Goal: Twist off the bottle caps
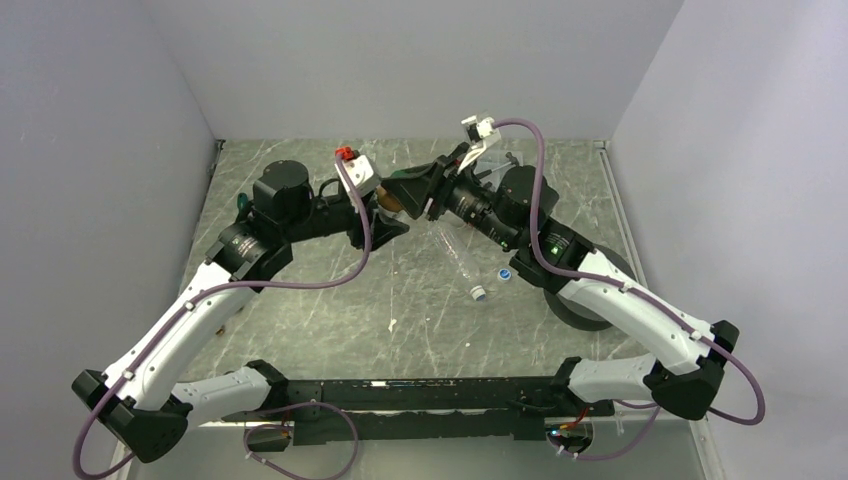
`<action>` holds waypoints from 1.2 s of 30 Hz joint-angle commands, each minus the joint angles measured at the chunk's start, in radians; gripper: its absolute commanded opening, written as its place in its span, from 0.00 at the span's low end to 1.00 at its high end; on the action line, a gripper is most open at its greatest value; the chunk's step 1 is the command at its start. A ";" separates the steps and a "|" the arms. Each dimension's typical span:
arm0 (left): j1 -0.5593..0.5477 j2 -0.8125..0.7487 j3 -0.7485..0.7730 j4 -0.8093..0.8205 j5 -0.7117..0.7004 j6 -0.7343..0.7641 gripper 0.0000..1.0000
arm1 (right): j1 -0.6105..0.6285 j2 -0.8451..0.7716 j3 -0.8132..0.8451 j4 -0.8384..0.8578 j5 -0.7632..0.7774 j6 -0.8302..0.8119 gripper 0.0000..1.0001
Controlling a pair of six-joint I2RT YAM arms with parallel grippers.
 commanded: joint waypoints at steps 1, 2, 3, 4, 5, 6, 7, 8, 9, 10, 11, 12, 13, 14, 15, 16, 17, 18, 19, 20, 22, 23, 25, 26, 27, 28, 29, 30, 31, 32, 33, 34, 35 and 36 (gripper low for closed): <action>0.010 -0.016 0.036 0.042 0.008 -0.014 0.36 | 0.018 -0.010 0.049 0.016 0.110 -0.019 0.56; 0.010 -0.018 0.035 0.040 -0.001 -0.010 0.34 | 0.018 -0.008 0.057 0.004 0.139 -0.005 0.61; 0.010 -0.020 0.034 0.040 -0.012 -0.007 0.32 | 0.018 -0.007 0.064 -0.005 0.163 0.010 0.63; 0.010 -0.021 0.032 0.041 -0.024 -0.003 0.29 | 0.018 -0.006 0.069 -0.010 0.186 0.026 0.63; 0.010 -0.024 0.030 0.043 -0.042 0.002 0.27 | 0.018 -0.008 0.071 -0.010 0.199 0.044 0.63; 0.010 -0.025 0.030 0.045 -0.061 0.006 0.25 | 0.018 -0.007 0.074 -0.009 0.213 0.062 0.63; 0.010 -0.025 0.031 0.048 -0.077 0.009 0.22 | 0.019 -0.003 0.080 -0.010 0.219 0.080 0.63; 0.010 -0.024 0.031 0.049 -0.090 0.011 0.20 | 0.022 0.005 0.090 -0.010 0.220 0.090 0.62; 0.010 -0.023 0.033 0.049 -0.105 0.013 0.18 | 0.023 0.015 0.107 -0.032 0.225 0.098 0.62; 0.010 -0.021 0.035 0.049 -0.118 0.016 0.16 | 0.024 0.026 0.120 -0.048 0.226 0.105 0.61; 0.010 -0.019 0.038 0.049 -0.129 0.018 0.14 | 0.026 0.040 0.136 -0.057 0.227 0.108 0.61; 0.010 -0.019 0.039 0.050 -0.139 0.020 0.13 | 0.029 0.053 0.152 -0.069 0.227 0.111 0.60; 0.010 -0.018 0.039 0.051 -0.150 0.022 0.13 | 0.031 0.066 0.166 -0.078 0.224 0.113 0.60; 0.010 -0.017 0.041 0.053 -0.159 0.022 0.12 | 0.033 0.079 0.180 -0.087 0.221 0.114 0.60; 0.010 -0.016 0.043 0.054 -0.166 0.022 0.11 | 0.034 0.090 0.192 -0.093 0.219 0.116 0.60; 0.010 -0.014 0.043 0.052 -0.170 0.023 0.11 | 0.036 0.099 0.201 -0.100 0.219 0.118 0.60; 0.010 -0.014 0.043 0.055 -0.172 0.021 0.10 | 0.036 0.106 0.210 -0.106 0.223 0.120 0.60; 0.010 -0.015 0.043 0.057 -0.173 0.020 0.10 | 0.036 0.116 0.220 -0.120 0.230 0.123 0.60; 0.010 -0.016 0.042 0.058 -0.172 0.020 0.10 | 0.036 0.123 0.230 -0.131 0.240 0.123 0.60; 0.010 -0.016 0.041 0.060 -0.171 0.019 0.09 | 0.036 0.130 0.237 -0.144 0.252 0.124 0.60; 0.010 -0.017 0.039 0.061 -0.172 0.017 0.09 | 0.036 0.145 0.248 -0.169 0.274 0.126 0.60; 0.010 -0.018 0.038 0.060 -0.170 0.018 0.09 | 0.036 0.149 0.253 -0.180 0.283 0.128 0.60; 0.010 -0.019 0.036 0.061 -0.171 0.019 0.08 | 0.036 0.156 0.258 -0.195 0.300 0.134 0.59; 0.010 -0.020 0.035 0.062 -0.170 0.019 0.08 | 0.036 0.160 0.259 -0.197 0.299 0.135 0.58; 0.010 -0.021 0.033 0.063 -0.170 0.017 0.08 | 0.036 0.162 0.258 -0.194 0.293 0.138 0.57; 0.010 -0.022 0.031 0.065 -0.169 0.017 0.08 | 0.036 0.159 0.252 -0.182 0.286 0.143 0.55; 0.010 -0.022 0.029 0.064 -0.168 0.016 0.08 | 0.036 0.154 0.238 -0.166 0.278 0.148 0.51; 0.010 -0.022 0.027 0.066 -0.167 0.016 0.07 | 0.036 0.150 0.227 -0.150 0.270 0.151 0.47; 0.010 -0.023 0.026 0.067 -0.167 0.015 0.07 | 0.036 0.147 0.217 -0.137 0.265 0.155 0.42; 0.010 -0.024 0.024 0.067 -0.167 0.014 0.07 | 0.036 0.144 0.212 -0.128 0.259 0.158 0.37; 0.010 -0.025 0.022 0.067 -0.166 0.015 0.07 | 0.036 0.143 0.211 -0.123 0.254 0.161 0.31; 0.010 -0.026 0.020 0.065 -0.165 0.015 0.07 | 0.036 0.143 0.209 -0.119 0.247 0.161 0.26; 0.010 -0.026 0.020 0.064 -0.163 0.014 0.07 | 0.036 0.140 0.205 -0.111 0.237 0.161 0.21; 0.010 -0.026 0.021 0.064 -0.160 0.013 0.07 | 0.036 0.138 0.201 -0.097 0.227 0.162 0.16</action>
